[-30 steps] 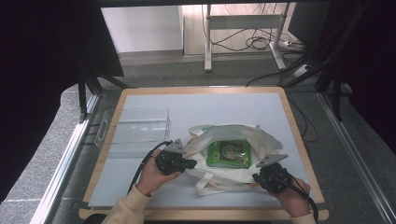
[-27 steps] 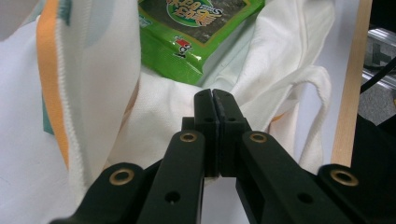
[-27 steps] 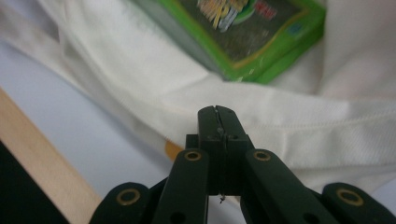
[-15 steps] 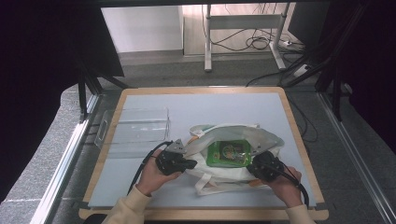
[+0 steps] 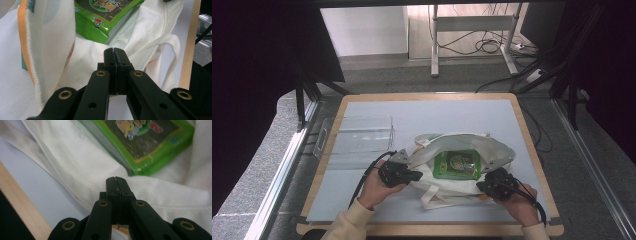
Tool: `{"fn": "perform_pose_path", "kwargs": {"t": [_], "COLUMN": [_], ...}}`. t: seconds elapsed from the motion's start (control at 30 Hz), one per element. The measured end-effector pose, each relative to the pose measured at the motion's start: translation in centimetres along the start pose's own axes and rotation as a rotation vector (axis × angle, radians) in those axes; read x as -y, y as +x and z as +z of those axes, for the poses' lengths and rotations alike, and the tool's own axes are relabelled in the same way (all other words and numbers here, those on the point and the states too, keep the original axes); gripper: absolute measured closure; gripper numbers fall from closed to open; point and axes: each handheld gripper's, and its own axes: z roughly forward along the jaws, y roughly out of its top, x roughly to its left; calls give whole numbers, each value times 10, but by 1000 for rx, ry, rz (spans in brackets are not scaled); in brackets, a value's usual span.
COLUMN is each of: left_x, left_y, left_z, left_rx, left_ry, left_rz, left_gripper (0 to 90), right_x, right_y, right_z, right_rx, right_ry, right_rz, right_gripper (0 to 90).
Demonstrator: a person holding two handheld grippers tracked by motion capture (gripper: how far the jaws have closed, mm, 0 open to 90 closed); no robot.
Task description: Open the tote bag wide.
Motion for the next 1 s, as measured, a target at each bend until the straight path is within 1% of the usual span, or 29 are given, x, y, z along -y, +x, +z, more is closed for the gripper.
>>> {"fn": "perform_pose_path", "kwargs": {"t": [0.07, 0.23, 0.27, 0.3, 0.33, 0.4, 0.47, 0.5, 0.57, 0.6, 0.63, 0.77, 0.83, 0.87, 0.9, 0.93, 1.0], "left_x": [0, 0, 0, 0, 0, 0, 0, 0, 0, 0, 0, 0, 0, 0, 0, 0, 0], "left_y": [0, 0, 0, 0, 0, 0, -1, -1, -1, -1, 0, 1, 1, 1, 1, 1, 1], "left_z": [1, 1, 1, 1, 1, 1, 1, 2, 2, 2, 2, 1, 1, 1, 1, 0, 0], "left_rx": [-2, -2, -1, -1, 0, 1, 0, 2, 3, 4, 5, 8, 9, 11, 11, 11, 13], "left_ry": [2, 3, 3, 3, 4, 3, 2, 3, 0, -2, -2, 0, 0, -1, -1, -2, -4], "left_rz": [11, 10, 9, 9, 10, 7, 9, 6, 2, 6, 9, 11, 11, 10, 11, 11, 9], "left_gripper": [894, 894, 895, 895, 895, 895, 894, 894, 895, 894, 894, 894, 895, 894, 894, 894, 894], "right_x": [-2, -10, -13, -20, -20, -29, -40, -47, -61, -75, -75, -100, -109, -113, -120, -120, -125], "right_y": [1, 1, 1, 0, 0, 1, 2, 3, 5, 8, 8, 14, 16, 16, 14, 14, 10], "right_z": [-2, -5, -5, -5, -5, -2, 5, 9, 20, 31, 31, 52, 62, 66, 75, 75, 82], "right_rx": [-1, 14, 16, 22, 22, 28, 8, 0, -12, -21, -21, -24, -20, -10, -7, -7, 6], "right_ry": [-16, -57, -67, -82, -82, -93, -104, -104, -96, -85, -85, -65, -56, -54, -53, -53, -56], "right_rz": [-4, -13, -14, -18, -18, -23, -33, -28, -51, -63, -63, -95, -100, -110, -105, -105, -99], "right_gripper": [891, 891, 891, 891, 891, 891, 891, 891, 891, 891, 891, 891, 891, 891, 891, 891, 891]}}
